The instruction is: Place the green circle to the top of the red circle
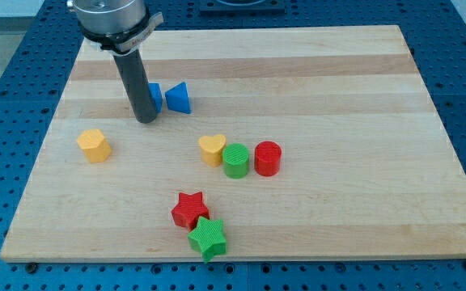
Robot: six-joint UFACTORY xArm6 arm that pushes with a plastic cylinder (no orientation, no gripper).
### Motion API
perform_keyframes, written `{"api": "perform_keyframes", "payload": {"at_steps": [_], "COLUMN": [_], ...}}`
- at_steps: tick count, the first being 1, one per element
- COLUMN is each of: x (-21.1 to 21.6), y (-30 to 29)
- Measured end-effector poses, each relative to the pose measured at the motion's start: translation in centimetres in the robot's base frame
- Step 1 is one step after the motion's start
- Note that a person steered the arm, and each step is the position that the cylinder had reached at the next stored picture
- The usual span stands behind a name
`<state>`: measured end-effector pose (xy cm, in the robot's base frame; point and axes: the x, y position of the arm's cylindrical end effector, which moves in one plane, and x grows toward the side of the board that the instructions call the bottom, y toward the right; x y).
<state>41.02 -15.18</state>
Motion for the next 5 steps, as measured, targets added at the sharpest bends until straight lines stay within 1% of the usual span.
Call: {"api": "perform_keyframes", "payload": {"at_steps": [1,3,5], "x": [2.3,3.3,6.7], "y": [0.0,0.0,0.2]}}
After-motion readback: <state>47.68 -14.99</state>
